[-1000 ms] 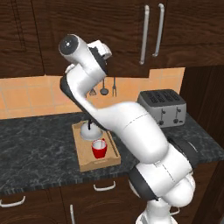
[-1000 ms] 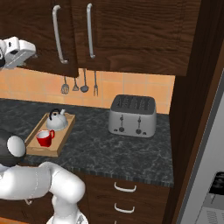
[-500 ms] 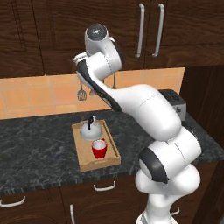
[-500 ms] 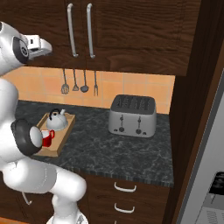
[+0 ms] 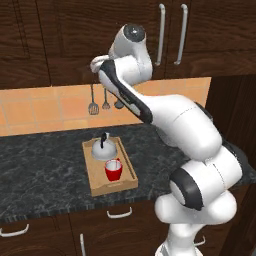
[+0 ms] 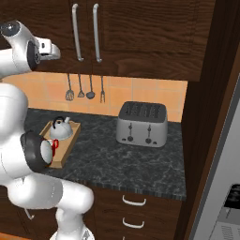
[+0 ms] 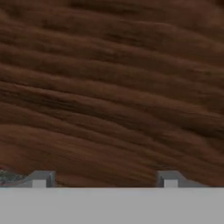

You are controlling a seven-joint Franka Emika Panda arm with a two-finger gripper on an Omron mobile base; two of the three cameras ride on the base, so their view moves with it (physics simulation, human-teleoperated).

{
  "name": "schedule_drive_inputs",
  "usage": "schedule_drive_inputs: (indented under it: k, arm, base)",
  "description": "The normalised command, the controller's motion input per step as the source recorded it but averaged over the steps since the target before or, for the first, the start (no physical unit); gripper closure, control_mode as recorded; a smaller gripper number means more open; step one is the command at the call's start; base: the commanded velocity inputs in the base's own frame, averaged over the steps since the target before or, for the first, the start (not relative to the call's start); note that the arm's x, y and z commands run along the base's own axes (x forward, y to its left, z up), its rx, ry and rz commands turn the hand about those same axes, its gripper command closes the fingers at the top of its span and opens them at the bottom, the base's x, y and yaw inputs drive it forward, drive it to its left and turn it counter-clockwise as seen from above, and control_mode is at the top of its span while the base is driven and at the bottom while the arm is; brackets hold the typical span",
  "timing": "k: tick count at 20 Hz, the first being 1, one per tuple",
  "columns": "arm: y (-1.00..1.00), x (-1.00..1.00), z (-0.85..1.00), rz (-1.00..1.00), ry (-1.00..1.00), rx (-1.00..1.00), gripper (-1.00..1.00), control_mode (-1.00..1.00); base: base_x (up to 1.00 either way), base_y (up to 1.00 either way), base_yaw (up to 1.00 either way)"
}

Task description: Pick the kettle from the counter and place it on the tray. Then pick the mug from the cabinet and place it on the tray. Then close the cabinet doors.

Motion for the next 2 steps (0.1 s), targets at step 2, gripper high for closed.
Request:
schedule_drive_inputs:
  k: [2]
  arm:
    - [-0.4, 0.08, -0.35, 0.15, -0.16, 0.18, -1.0, -1.0]
  base:
    - [0.0, 0.0, 0.0]
